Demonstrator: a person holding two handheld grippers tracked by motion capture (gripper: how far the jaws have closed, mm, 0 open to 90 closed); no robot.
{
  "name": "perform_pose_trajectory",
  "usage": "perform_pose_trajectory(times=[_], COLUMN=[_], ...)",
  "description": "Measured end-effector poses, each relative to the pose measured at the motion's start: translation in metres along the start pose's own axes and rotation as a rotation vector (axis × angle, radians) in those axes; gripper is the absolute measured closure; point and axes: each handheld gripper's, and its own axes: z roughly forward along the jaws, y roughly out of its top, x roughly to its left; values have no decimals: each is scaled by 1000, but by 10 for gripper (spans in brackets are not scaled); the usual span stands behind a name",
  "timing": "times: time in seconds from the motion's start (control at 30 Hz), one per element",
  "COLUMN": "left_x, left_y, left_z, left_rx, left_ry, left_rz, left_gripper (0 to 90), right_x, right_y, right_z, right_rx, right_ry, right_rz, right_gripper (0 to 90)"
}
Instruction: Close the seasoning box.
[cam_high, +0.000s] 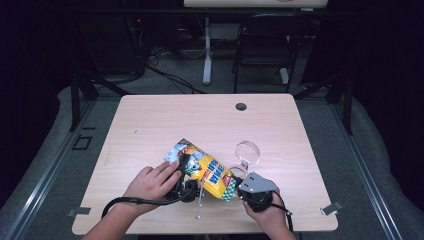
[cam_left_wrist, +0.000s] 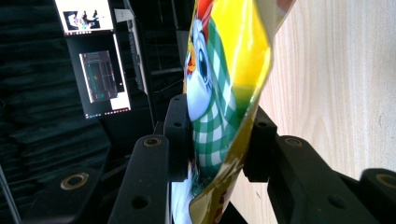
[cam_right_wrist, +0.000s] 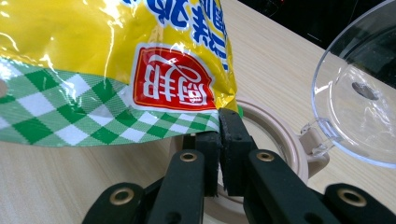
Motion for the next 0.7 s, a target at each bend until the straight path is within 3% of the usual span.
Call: perform_pose_trajectory(times=[0.7], left_x=[5], left_y=[3], left_z=[-2], left_rx=[1], left_ry=[7], left_rz=[36], left_gripper=[689], right_x=[-1], right_y=[-1], right_z=[1], right_rx=[0], right_ry=[3], right_rz=[14], right_gripper=[875])
